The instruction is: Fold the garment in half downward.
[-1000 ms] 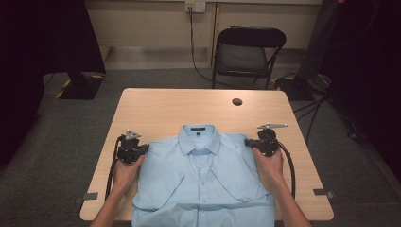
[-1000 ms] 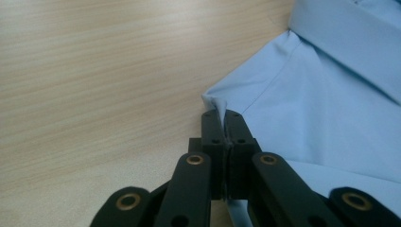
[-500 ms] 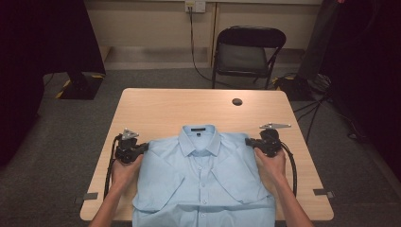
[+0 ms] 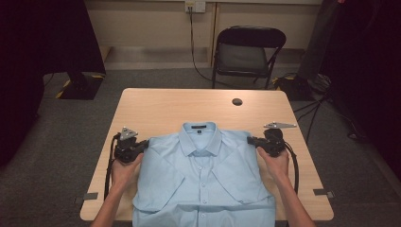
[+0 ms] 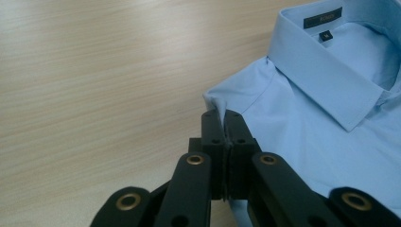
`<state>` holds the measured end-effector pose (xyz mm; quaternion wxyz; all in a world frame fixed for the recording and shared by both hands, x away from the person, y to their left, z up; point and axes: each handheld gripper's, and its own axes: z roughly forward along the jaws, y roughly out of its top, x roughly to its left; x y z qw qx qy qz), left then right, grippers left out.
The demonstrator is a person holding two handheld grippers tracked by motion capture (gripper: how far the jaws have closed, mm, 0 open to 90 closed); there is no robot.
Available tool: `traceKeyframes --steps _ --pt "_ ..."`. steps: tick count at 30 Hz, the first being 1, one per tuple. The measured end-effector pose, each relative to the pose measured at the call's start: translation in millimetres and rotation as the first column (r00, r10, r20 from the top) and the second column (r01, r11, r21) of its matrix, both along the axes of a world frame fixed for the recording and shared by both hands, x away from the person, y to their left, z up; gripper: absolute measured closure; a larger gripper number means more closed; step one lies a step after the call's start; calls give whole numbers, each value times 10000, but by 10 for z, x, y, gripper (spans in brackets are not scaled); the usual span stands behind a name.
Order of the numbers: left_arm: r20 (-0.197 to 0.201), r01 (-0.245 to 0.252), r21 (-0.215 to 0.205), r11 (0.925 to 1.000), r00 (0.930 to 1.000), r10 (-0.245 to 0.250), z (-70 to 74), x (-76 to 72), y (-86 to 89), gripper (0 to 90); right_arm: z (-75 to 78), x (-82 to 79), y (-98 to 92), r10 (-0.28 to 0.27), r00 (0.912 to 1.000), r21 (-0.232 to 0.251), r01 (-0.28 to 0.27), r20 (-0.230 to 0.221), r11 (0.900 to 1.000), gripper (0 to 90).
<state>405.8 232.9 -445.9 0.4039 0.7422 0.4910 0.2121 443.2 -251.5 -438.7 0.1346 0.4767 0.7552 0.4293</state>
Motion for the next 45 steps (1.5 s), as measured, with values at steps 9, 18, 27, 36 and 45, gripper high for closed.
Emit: traceKeyframes --steps 9,18,27,36,45 --pt "151 113 -182 9998 9998 -111 63 75 -34 894 47 18 -20 -162 9998 285 158 115 9995 874" --pt "324 207 -177 9996 9993 -201 169 177 -45 894 203 18 -55 -141 9989 444 121 452 9989 873" --pt "334 223 -300 9993 9992 -213 177 234 -114 894 327 84 -31 -108 9985 347 89 541 9994 874" --pt "570 363 -541 9979 9978 -332 304 269 -95 895 431 122 -99 -138 9976 521 102 678 9986 874" --pt "791 493 -480 9976 9958 -454 398 317 -144 895 521 167 -136 -171 9965 697 114 819 9975 874"
